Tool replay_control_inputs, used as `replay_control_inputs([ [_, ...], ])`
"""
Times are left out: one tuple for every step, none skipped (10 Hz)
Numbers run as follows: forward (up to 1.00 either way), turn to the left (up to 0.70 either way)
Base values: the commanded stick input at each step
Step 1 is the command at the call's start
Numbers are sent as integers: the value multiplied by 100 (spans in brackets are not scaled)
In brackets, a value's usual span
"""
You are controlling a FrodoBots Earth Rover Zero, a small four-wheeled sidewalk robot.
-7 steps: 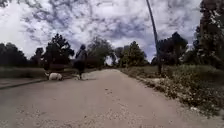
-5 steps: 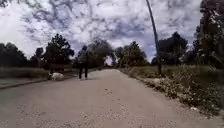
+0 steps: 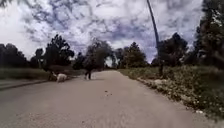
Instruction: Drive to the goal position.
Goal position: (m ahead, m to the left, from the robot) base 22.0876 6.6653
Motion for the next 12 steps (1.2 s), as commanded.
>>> replay_control_inputs([
  [70,0],
  [70,0],
  [70,0],
  [70,0],
  [70,0],
  [70,0],
  [70,0],
  [70,0],
  [70,0],
  [70,0],
  [70,0],
  [70,0],
])
